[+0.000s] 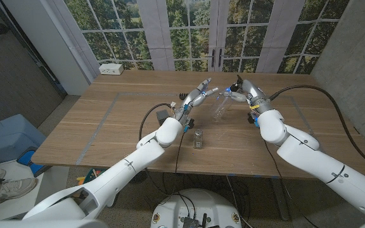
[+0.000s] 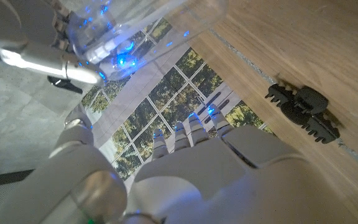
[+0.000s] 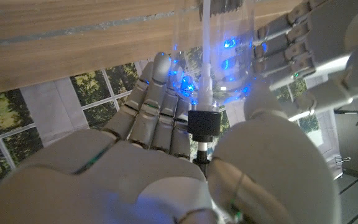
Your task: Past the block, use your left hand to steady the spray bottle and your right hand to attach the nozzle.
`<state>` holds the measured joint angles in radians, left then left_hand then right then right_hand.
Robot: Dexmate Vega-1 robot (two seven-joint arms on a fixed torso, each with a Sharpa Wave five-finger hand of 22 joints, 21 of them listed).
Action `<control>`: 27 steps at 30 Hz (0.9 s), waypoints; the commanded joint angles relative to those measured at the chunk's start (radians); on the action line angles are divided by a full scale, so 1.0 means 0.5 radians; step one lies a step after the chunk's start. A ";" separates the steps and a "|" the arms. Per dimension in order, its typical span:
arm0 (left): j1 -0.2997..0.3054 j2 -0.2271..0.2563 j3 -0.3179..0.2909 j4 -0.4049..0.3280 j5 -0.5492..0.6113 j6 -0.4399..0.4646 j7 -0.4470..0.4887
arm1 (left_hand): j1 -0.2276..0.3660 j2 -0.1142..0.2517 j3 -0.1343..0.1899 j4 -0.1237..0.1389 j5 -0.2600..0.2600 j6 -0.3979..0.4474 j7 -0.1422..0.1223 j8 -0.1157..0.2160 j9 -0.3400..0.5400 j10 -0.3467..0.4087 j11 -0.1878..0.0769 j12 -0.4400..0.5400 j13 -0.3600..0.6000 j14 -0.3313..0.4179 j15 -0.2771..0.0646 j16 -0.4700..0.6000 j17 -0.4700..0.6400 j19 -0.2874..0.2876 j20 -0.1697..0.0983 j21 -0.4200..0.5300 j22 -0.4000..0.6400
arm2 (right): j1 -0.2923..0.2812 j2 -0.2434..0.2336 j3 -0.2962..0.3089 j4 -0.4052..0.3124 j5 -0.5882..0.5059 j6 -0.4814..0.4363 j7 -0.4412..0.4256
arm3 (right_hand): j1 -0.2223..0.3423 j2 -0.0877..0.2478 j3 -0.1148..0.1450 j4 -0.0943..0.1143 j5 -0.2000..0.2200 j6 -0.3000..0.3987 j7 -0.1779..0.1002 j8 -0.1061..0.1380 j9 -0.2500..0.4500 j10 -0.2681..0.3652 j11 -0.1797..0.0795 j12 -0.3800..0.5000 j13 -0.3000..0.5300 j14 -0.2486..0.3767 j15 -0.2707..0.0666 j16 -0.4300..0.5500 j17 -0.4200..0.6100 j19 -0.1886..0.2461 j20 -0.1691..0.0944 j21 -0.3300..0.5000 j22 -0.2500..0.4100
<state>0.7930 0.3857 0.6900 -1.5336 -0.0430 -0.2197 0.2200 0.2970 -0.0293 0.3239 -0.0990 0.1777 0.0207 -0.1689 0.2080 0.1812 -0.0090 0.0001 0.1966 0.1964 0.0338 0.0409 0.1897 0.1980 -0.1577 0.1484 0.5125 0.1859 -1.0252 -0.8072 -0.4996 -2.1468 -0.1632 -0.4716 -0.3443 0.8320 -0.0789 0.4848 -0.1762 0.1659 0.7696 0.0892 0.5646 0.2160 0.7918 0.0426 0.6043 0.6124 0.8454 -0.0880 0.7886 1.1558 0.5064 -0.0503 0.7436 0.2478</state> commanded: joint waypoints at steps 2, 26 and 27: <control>0.115 0.090 -0.127 -0.098 -0.404 -0.020 -0.236 | -0.042 -0.019 -0.012 0.026 0.012 0.035 -0.004 0.011 -0.001 0.015 0.008 0.017 -0.001 -0.018 0.005 0.010 0.003 -0.024 0.006 -0.021 0.005 | 0.083 0.105 -0.121 0.163 -0.187 -0.052 -0.121 | 0.368 0.372 0.027 0.029 0.012 0.339 -0.351 -0.003 0.006 0.432 -0.417 -0.003 0.189 0.017 -0.272 -0.016 0.010 -0.012 -0.031 0.017 0.003; 0.328 0.106 -0.311 -0.256 -0.586 -0.101 -0.039 | -0.189 0.062 -0.023 0.096 0.038 0.082 -0.017 -0.008 -0.007 0.010 -0.019 0.009 -0.015 -0.034 -0.025 0.011 -0.005 0.009 -0.012 -0.036 0.002 | 0.224 0.170 -0.391 0.325 -0.598 -0.279 -0.091 | 0.362 0.368 0.027 0.033 0.014 0.338 -0.368 -0.009 0.003 0.428 -0.426 -0.014 0.189 0.023 -0.273 -0.062 0.034 -0.028 -0.034 0.060 -0.005; 0.332 0.110 -0.316 -0.261 -0.590 -0.101 -0.038 | -0.193 0.065 -0.022 0.098 0.039 0.082 -0.018 -0.010 -0.007 0.013 -0.017 0.010 -0.015 -0.034 -0.027 0.011 -0.005 0.012 -0.010 -0.036 0.002 | 0.234 0.167 -0.400 0.321 -0.607 -0.295 -0.066 | 0.363 0.367 0.028 0.032 0.014 0.339 -0.369 -0.009 0.003 0.421 -0.427 -0.020 0.185 0.022 -0.273 -0.065 0.035 -0.027 -0.033 0.062 -0.005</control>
<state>0.9213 0.4317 0.5685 -1.6291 -0.3080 -0.2606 0.1649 0.2108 0.0001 0.3107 -0.0557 0.1894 0.0558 -0.1768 0.2080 0.1766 -0.0021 -0.0037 0.1965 0.1858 0.0213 0.0284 0.1897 0.1953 -0.1551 0.1461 0.4954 0.1861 -0.9465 -0.7283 -0.6404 -2.0061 -0.3821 -0.5555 -0.4243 0.8320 -0.0789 0.4847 -0.1761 0.1666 0.7641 0.0834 0.5571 0.2164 0.7916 0.0424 0.5990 0.6124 0.8455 -0.0880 0.7609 1.1698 0.4941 -0.0482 0.7660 0.2462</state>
